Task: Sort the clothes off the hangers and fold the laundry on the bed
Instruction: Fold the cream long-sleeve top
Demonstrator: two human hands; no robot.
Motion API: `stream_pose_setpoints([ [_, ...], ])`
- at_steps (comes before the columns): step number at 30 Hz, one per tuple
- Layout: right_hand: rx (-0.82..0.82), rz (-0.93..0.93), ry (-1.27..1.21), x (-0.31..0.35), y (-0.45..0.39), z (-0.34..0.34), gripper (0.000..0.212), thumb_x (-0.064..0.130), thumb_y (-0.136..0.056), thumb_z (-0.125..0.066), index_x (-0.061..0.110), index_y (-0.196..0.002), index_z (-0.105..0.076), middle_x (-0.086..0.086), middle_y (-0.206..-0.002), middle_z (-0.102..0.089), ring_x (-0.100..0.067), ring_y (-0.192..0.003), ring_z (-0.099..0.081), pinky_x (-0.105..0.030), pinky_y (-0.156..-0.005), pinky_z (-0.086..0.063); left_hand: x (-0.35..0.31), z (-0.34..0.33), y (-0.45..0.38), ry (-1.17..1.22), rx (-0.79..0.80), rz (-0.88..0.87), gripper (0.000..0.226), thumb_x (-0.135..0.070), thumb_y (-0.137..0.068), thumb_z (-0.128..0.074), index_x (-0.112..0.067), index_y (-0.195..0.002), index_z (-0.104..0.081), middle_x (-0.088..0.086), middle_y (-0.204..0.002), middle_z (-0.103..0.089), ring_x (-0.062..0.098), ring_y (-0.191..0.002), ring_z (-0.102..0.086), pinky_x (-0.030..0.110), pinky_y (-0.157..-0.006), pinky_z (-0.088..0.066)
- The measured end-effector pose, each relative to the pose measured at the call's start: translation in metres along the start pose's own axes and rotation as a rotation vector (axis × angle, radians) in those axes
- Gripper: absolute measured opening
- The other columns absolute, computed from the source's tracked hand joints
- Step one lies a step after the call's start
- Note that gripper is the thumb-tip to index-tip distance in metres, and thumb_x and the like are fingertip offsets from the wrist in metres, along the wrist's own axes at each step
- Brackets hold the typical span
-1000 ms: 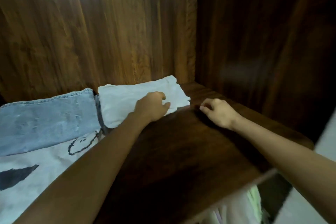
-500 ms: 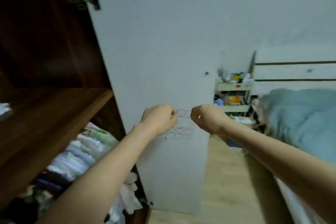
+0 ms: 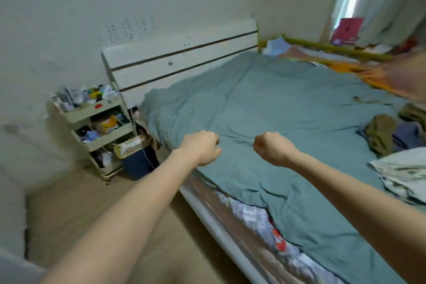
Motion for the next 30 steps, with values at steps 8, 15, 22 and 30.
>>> stream_pose_setpoints([
  [8, 0.000, -0.532, -0.032, -0.289, 0.075, 0.010, 0.022, 0.022, -0.090, -0.046, 0.010, -0.094, -0.064, -0.015, -0.099, -0.066, -0.034, -0.091, -0.061, -0.035, -0.071, -0.048, -0.237, -0.060, -0.149, -0.097, 0.169, -0.441, 0.040, -0.040, -0.096, -0.045, -0.021, -0.130, -0.055, 0.004, -0.136, -0.055, 0.026, -0.126, -0.050, 0.037, -0.097, -0.043],
  [15, -0.062, -0.961, -0.066, -0.429, 0.171, 0.009, 0.016, 0.017, -0.089, -0.046, 0.012, -0.074, -0.050, -0.019, -0.096, -0.062, -0.035, -0.094, -0.059, -0.030, -0.064, -0.035, -0.389, -0.098, -0.227, -0.174, 0.235, -0.762, 0.040, -0.039, -0.097, -0.047, -0.019, -0.131, -0.053, 0.005, -0.140, -0.051, 0.024, -0.130, -0.046, 0.037, -0.098, -0.042],
  [22, -0.028, -1.177, -0.138, -0.539, 0.208, -0.037, 0.024, 0.019, -0.089, -0.045, 0.007, -0.102, -0.061, -0.018, -0.113, -0.065, -0.034, -0.106, -0.060, -0.037, -0.086, -0.050, -0.480, -0.166, -0.292, -0.173, 0.362, -0.838, 0.045, -0.037, -0.098, -0.045, -0.019, -0.139, -0.046, 0.004, -0.144, -0.046, 0.024, -0.132, -0.043, 0.035, -0.100, -0.040],
  [30, 0.089, -1.109, -0.125, -0.709, 0.144, -0.134, 0.033, 0.019, -0.093, -0.047, 0.006, -0.123, -0.051, -0.017, -0.128, -0.056, -0.032, -0.120, -0.052, -0.034, -0.093, -0.043, -0.536, -0.293, -0.392, -0.126, 0.479, -0.668, 0.044, -0.035, -0.097, -0.047, -0.017, -0.138, -0.045, 0.008, -0.142, -0.046, 0.026, -0.131, -0.044, 0.035, -0.105, -0.039],
])
Point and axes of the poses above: each hand's wrist, its own y-axis away from the middle knuckle, its own z-axis out of the back of the hand, x = y × z, the point moved 10 cm from there along -y, towards the middle knuckle
